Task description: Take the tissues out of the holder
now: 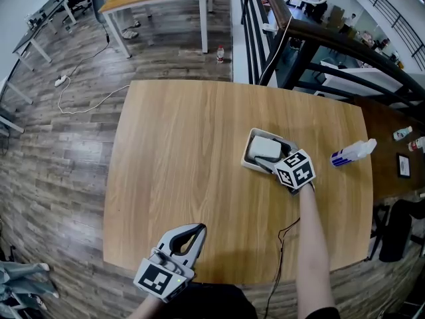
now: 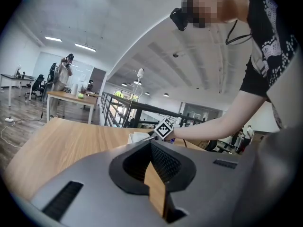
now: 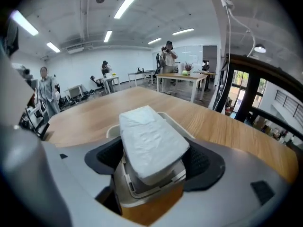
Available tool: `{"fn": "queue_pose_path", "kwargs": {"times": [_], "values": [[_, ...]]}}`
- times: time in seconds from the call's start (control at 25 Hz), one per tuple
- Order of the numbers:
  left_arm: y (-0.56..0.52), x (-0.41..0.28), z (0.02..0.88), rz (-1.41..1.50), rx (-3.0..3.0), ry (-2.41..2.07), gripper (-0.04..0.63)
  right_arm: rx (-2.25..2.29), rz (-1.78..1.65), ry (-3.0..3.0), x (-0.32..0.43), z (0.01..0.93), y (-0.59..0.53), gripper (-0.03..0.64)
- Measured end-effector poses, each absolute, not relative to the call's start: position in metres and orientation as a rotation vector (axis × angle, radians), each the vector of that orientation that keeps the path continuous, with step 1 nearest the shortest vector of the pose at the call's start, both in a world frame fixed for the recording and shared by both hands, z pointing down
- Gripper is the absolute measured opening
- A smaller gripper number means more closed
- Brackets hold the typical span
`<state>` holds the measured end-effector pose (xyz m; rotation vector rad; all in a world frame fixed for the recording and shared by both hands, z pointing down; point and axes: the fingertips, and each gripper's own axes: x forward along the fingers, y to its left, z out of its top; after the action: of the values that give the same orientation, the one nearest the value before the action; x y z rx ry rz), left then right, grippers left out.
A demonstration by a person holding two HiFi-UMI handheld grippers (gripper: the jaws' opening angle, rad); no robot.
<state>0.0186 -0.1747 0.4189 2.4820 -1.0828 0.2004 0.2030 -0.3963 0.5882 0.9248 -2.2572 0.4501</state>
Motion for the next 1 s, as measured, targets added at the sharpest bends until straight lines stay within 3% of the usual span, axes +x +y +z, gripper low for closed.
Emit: {"fn": "queue_pose_path", "kwargs": {"times": [0.16, 0.4, 1.0], "values": [[-0.176, 0.019, 0.418, 0.197, 2.480, -1.081, 0.005, 0.931, 0.396, -2.248, 0.205, 0.588, -0.397, 0.382], [-0.178, 0.019, 0.419, 0.185, 2.484, -1.074, 0.005, 0.946, 0.386, -2.240, 0.207, 0.588, -0.394, 0.316], [-0.174, 0.018, 0.412, 0.157, 2.499, -1.067, 0.005, 1.087, 0.354, -2.299, 0.209, 0.545, -0.397, 0.311]]}}
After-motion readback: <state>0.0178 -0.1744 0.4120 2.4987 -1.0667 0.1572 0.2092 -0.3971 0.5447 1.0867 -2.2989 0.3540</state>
